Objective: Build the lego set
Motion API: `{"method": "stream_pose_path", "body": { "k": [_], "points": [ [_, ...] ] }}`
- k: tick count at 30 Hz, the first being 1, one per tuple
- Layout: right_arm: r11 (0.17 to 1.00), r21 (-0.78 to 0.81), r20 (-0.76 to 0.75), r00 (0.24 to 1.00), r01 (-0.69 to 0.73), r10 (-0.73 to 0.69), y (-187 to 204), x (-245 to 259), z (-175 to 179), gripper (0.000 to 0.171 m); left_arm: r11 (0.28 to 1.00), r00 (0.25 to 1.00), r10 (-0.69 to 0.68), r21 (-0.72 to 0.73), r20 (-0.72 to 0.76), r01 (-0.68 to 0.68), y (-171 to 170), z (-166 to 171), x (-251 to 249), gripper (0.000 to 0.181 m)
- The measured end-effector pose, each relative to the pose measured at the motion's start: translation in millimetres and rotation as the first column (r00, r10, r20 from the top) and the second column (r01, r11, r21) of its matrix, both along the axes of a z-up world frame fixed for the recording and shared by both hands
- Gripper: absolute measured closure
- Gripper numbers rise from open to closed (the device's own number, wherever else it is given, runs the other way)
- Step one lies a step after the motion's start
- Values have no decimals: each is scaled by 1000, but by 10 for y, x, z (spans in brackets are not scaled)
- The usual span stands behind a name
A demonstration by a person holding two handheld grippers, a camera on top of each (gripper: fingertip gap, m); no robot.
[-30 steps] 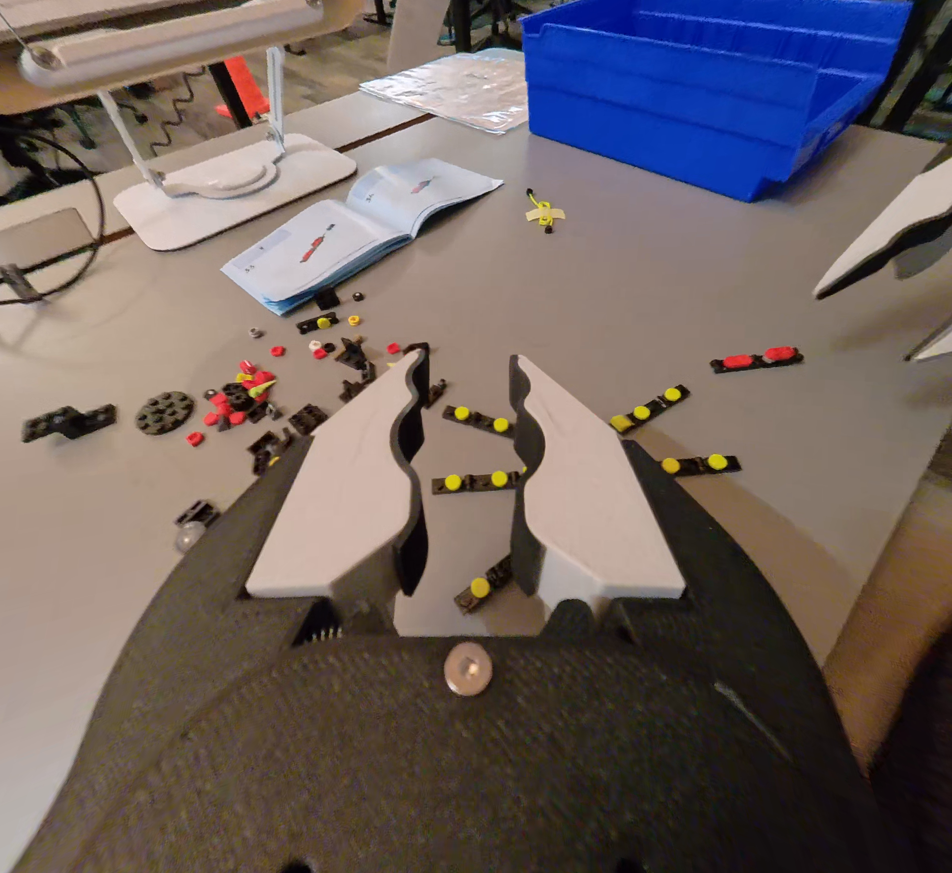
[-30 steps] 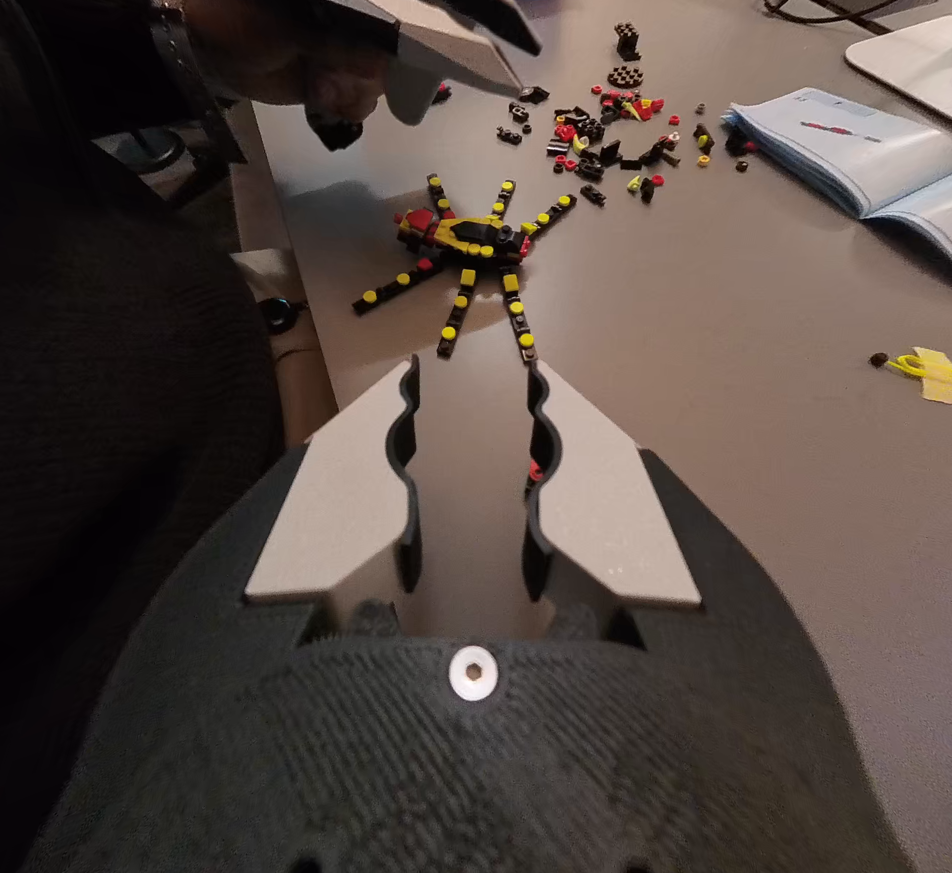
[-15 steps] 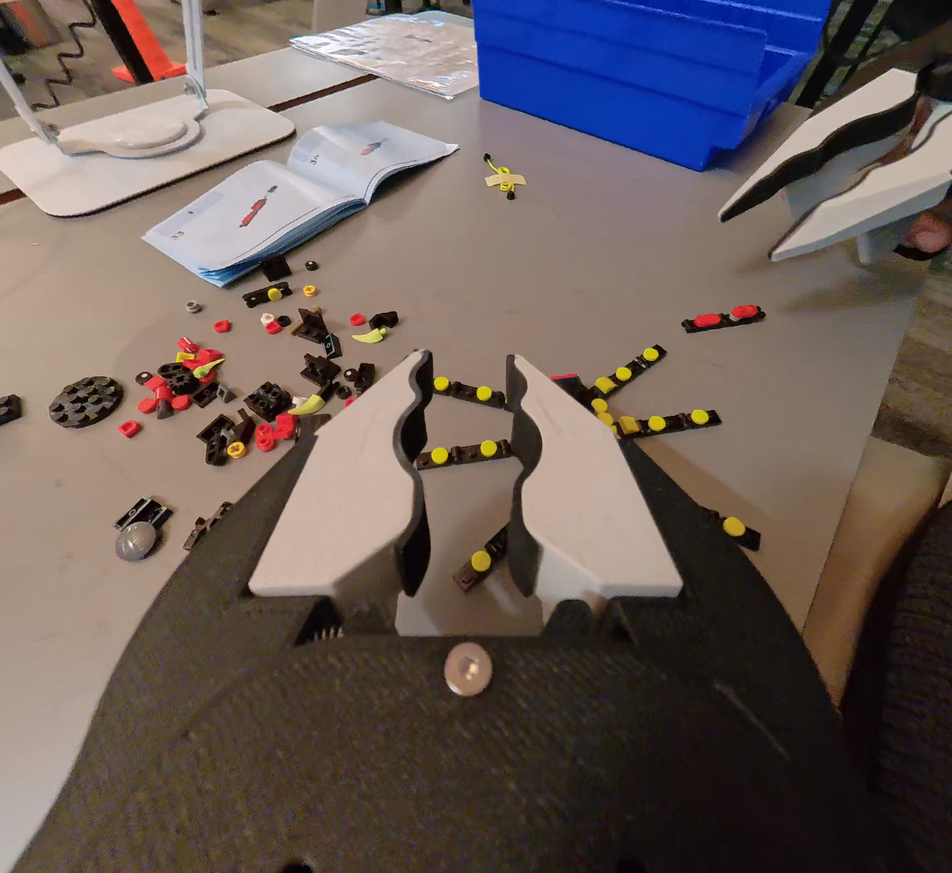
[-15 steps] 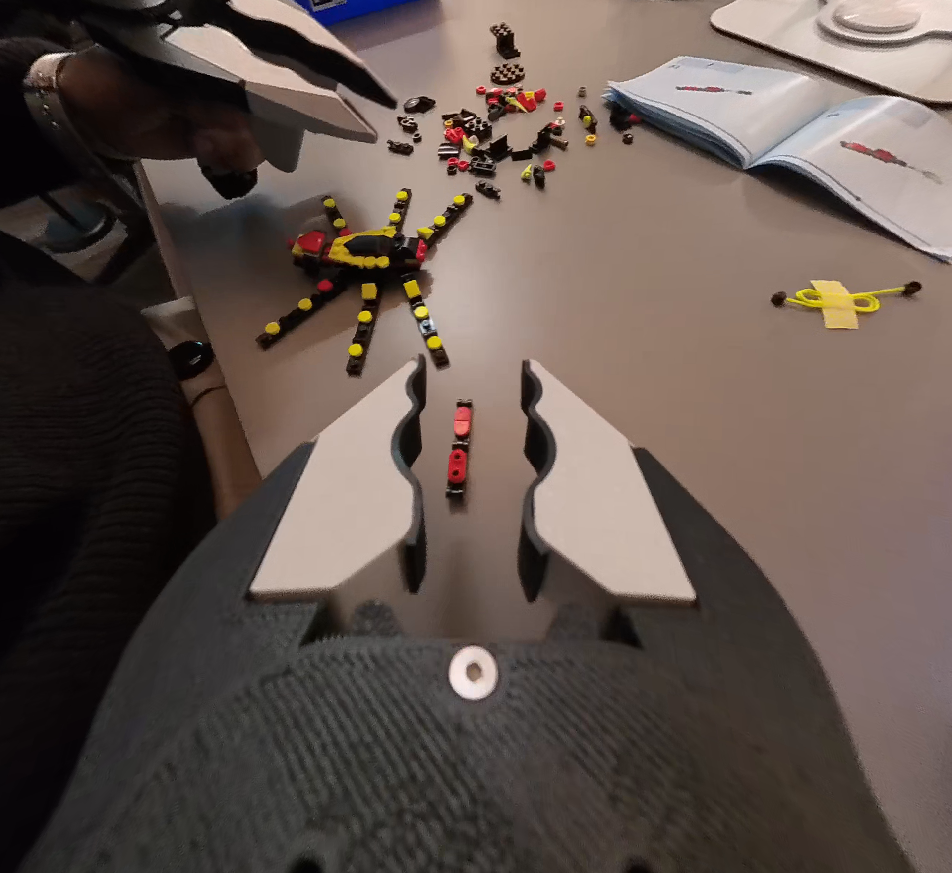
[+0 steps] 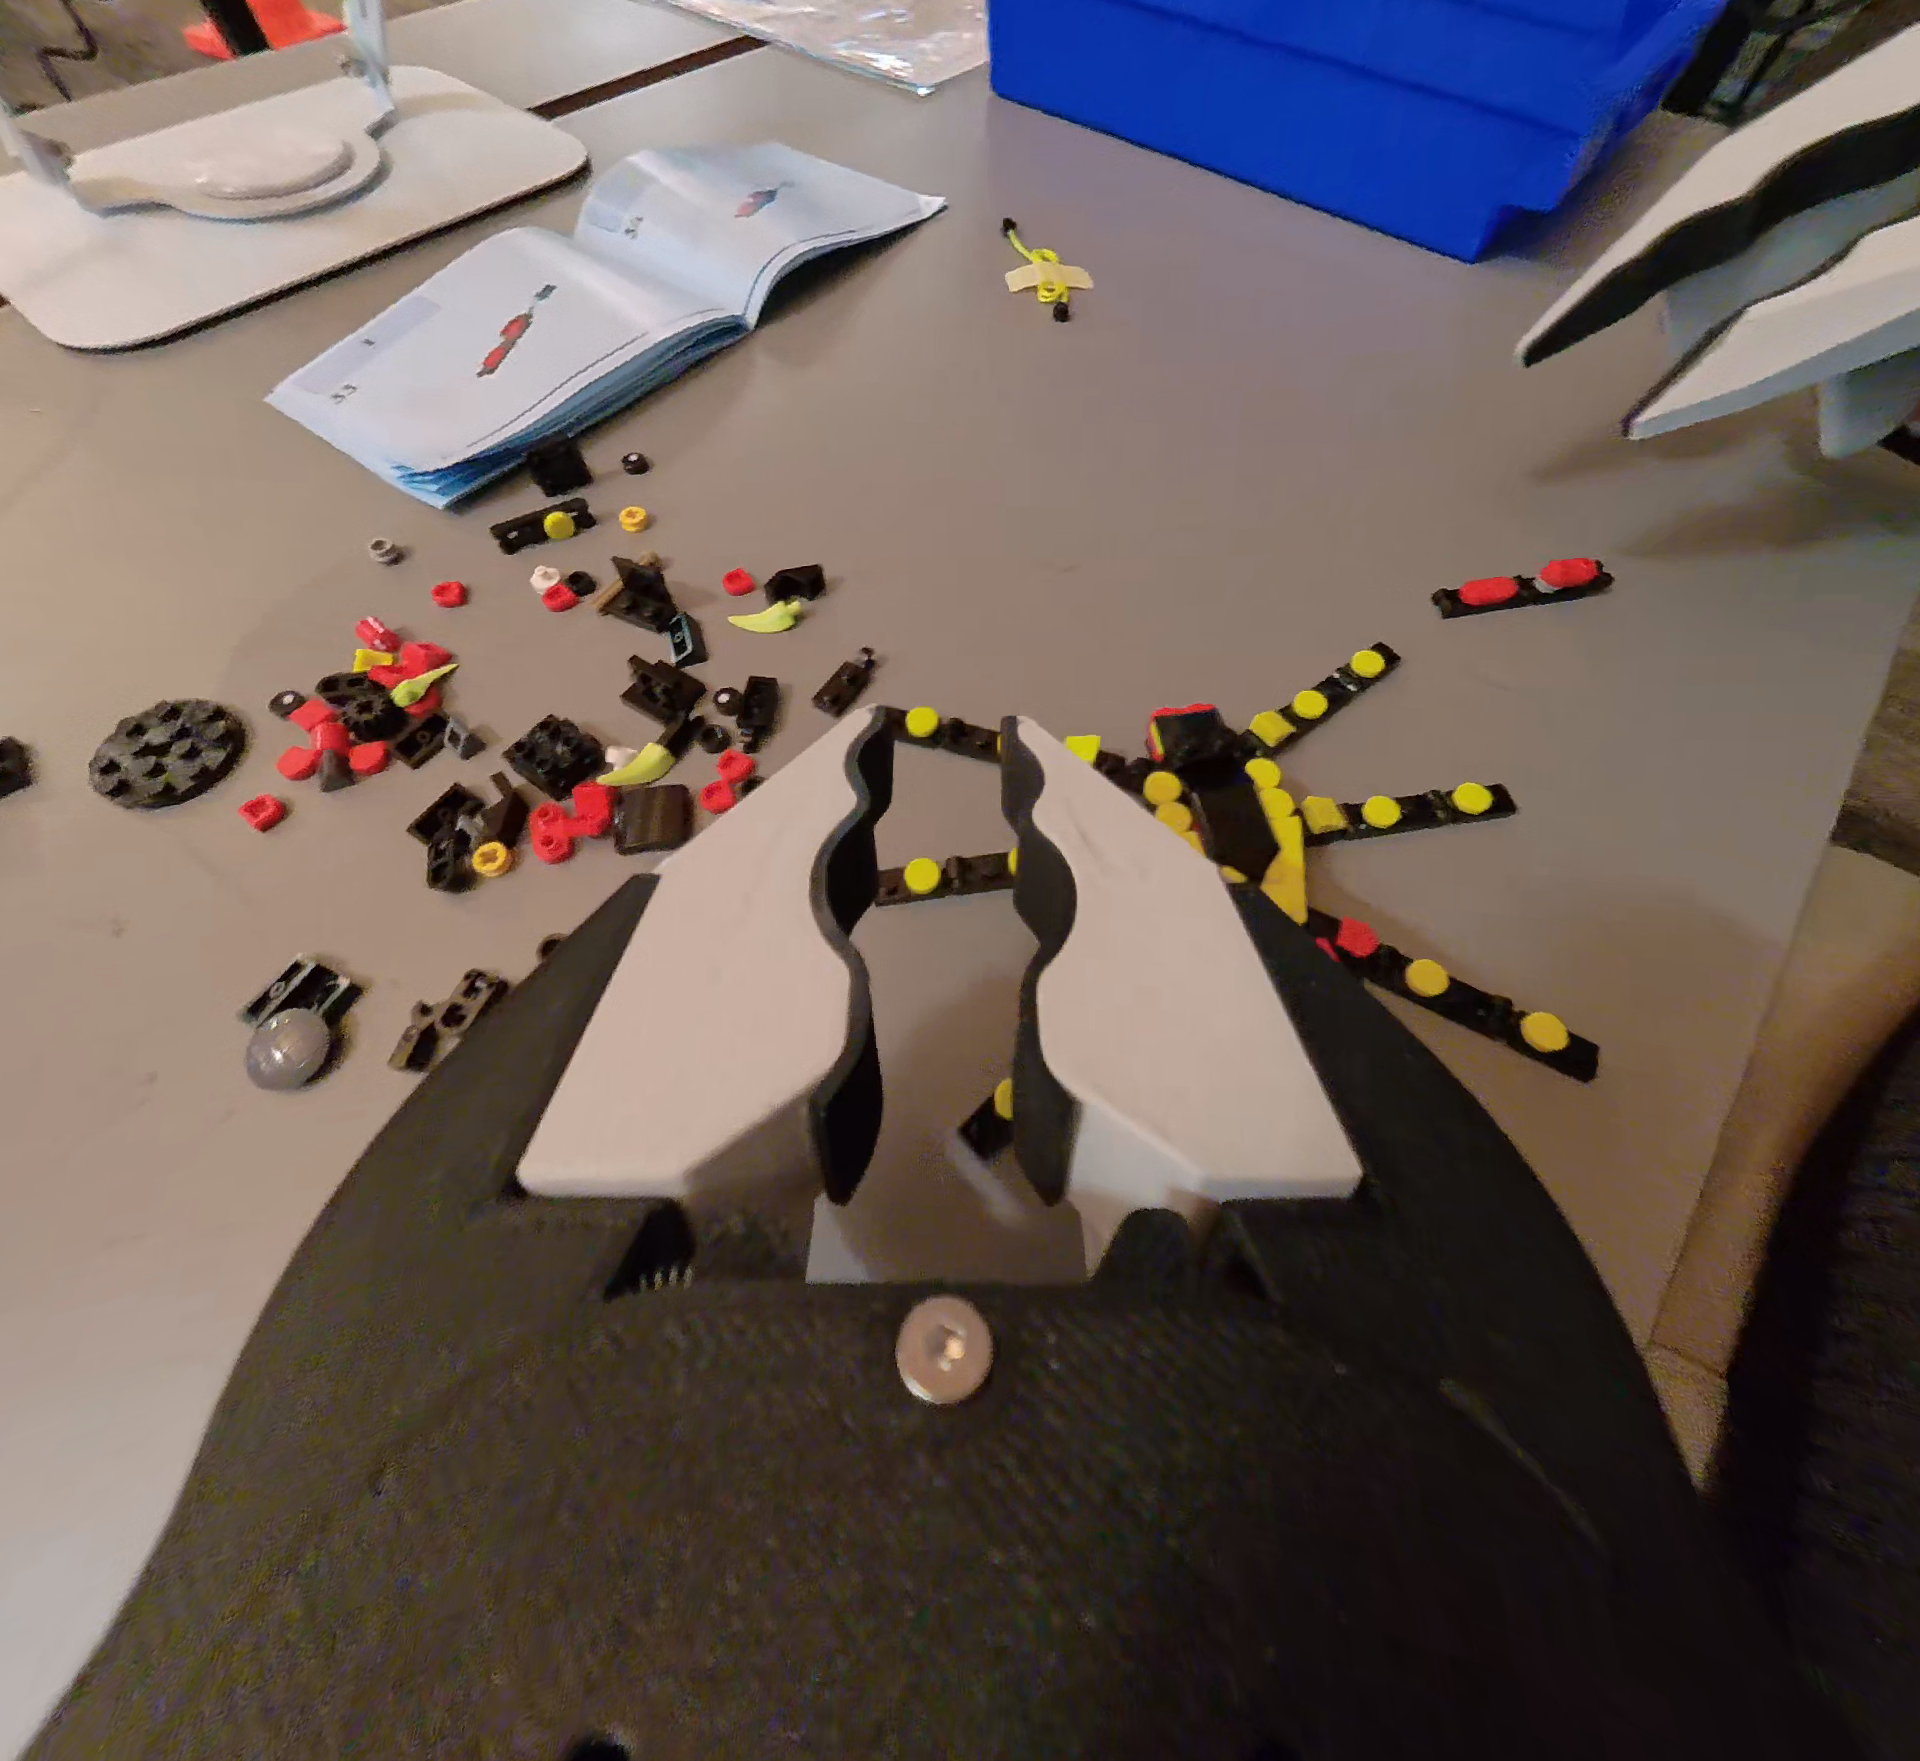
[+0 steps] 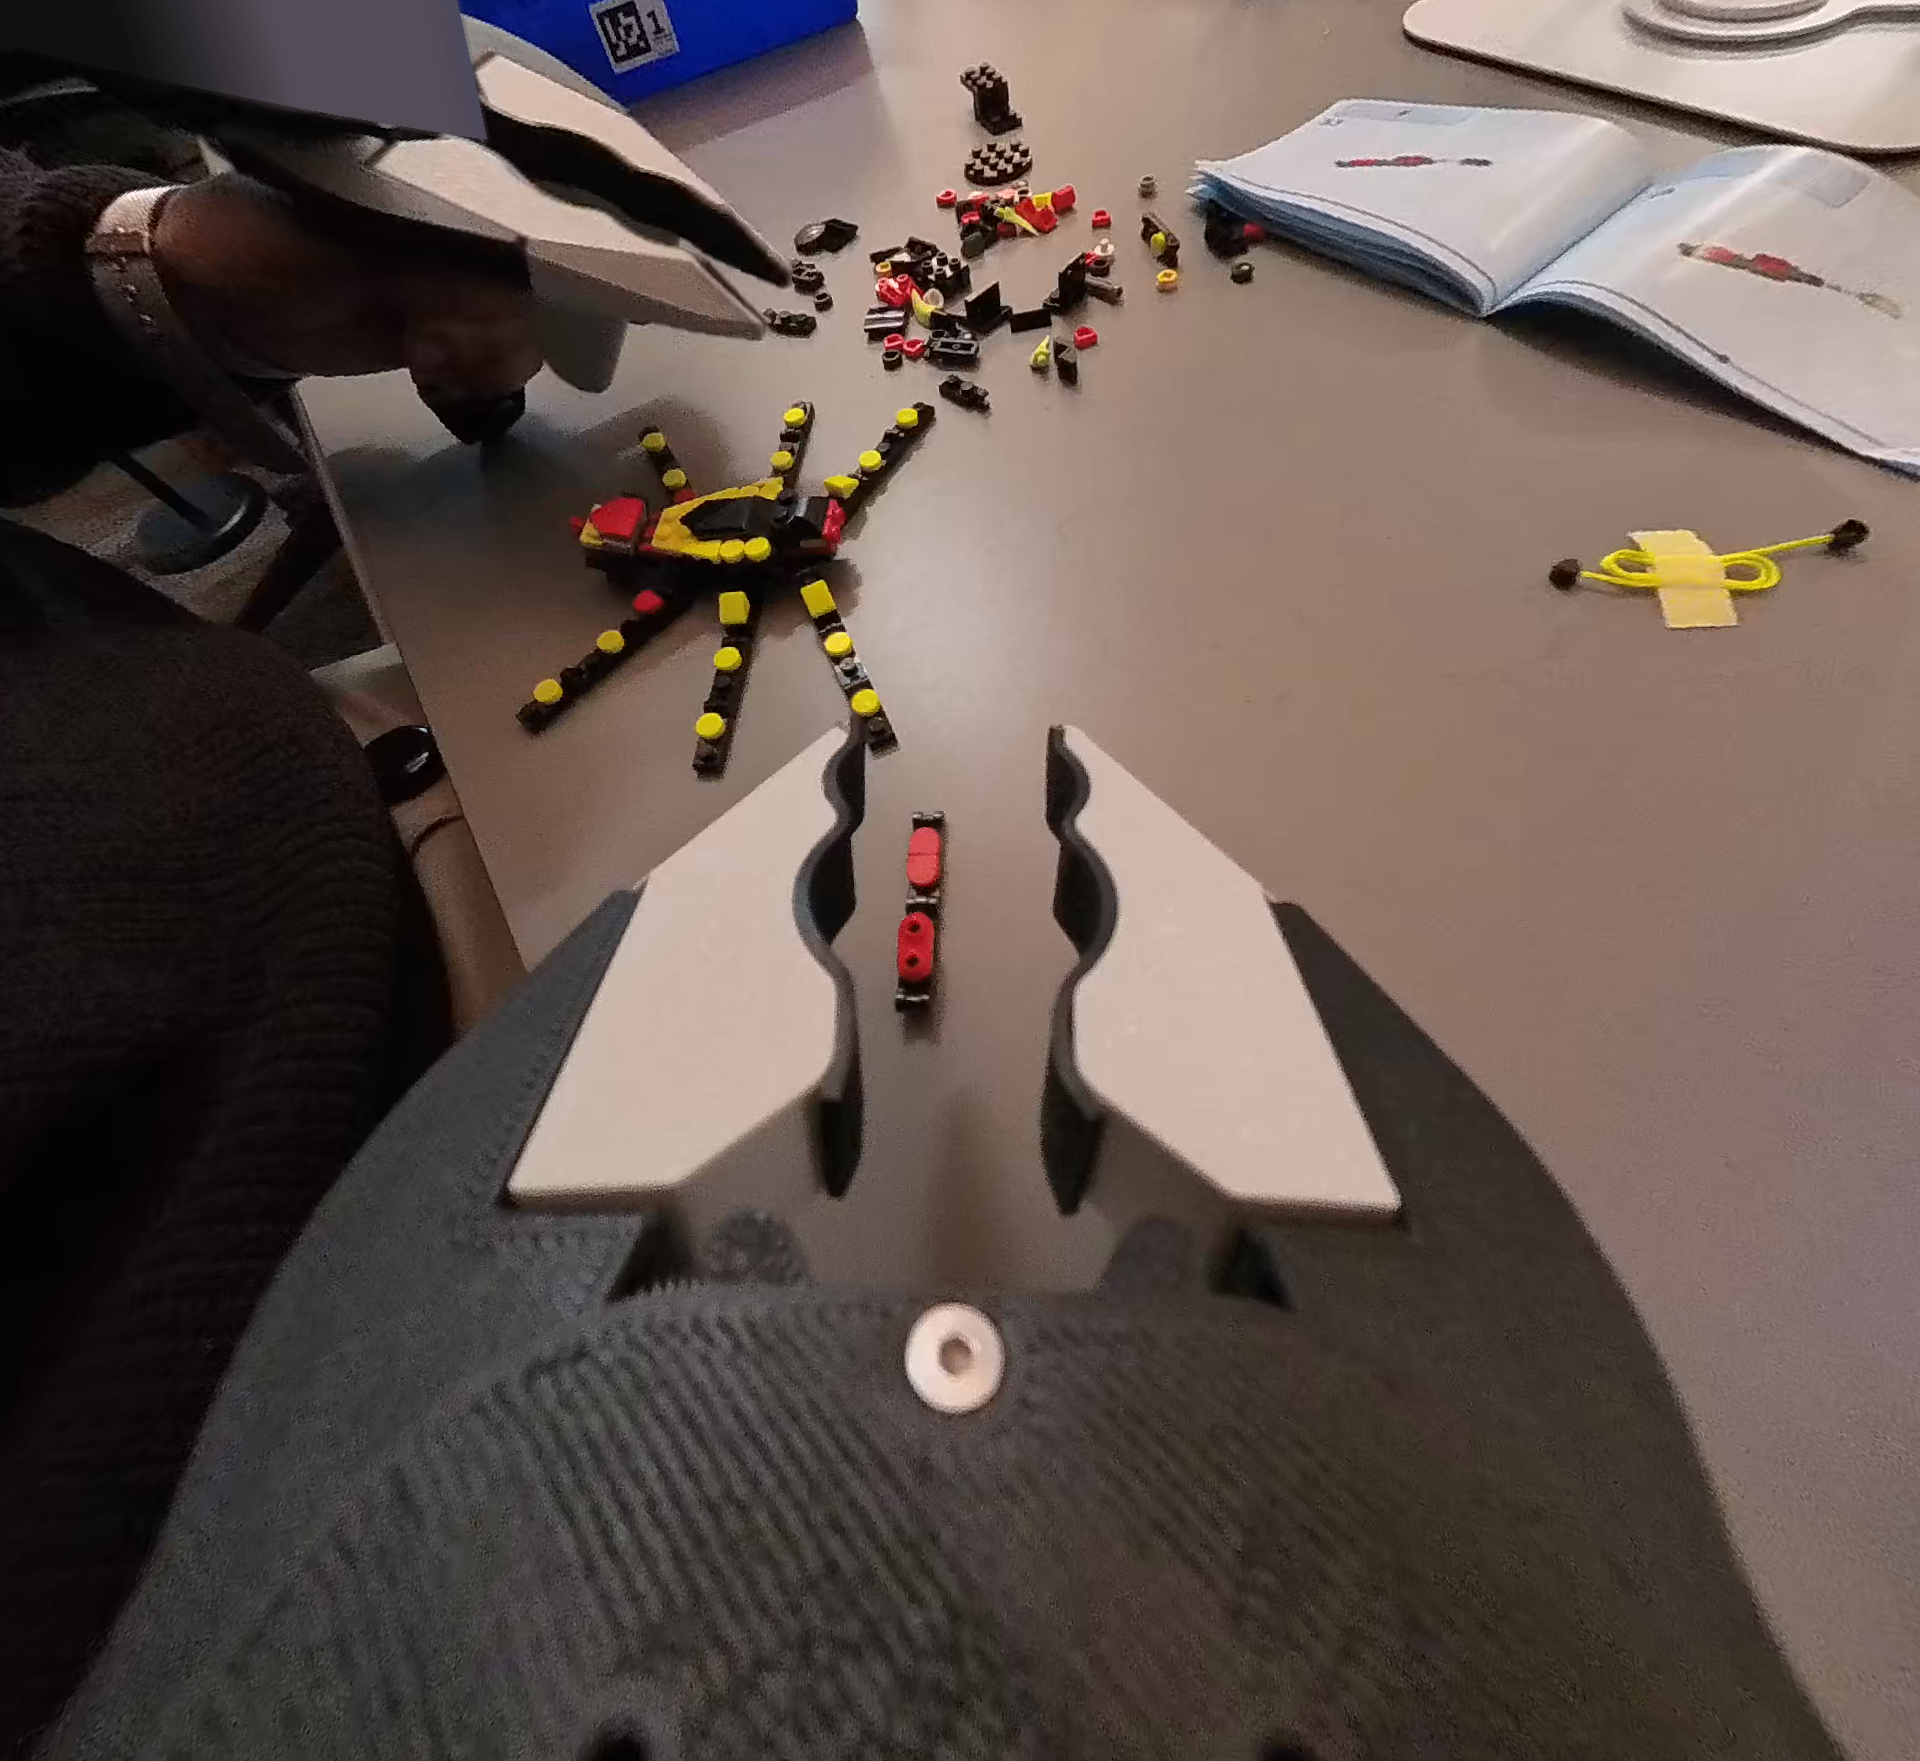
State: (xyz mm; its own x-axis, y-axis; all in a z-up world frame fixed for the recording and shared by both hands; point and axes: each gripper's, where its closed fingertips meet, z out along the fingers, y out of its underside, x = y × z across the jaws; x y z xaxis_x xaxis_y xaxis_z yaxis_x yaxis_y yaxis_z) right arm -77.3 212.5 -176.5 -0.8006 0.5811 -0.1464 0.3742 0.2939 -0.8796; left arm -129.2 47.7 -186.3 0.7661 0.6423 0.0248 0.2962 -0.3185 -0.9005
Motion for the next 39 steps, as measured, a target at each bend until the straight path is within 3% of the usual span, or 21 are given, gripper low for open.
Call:
{"method": "stream_pose_path", "body": {
  "k": [10,16,39],
  "points": [
    [1000,-15,6,1000,12,-12,17,-2,33,142,999,995,26,39,95,-30,-59,-53,-66,165],
    [999,-34,9,1000,29,-29,50,-23,61,143,1000,998,-17,-16,57,18,10,-77,4,165],
    [999,13,5,999,52,-53,98,-53,-2,147,999,996,-46,3,76,46,27,-78,39,169]
  ]
}}
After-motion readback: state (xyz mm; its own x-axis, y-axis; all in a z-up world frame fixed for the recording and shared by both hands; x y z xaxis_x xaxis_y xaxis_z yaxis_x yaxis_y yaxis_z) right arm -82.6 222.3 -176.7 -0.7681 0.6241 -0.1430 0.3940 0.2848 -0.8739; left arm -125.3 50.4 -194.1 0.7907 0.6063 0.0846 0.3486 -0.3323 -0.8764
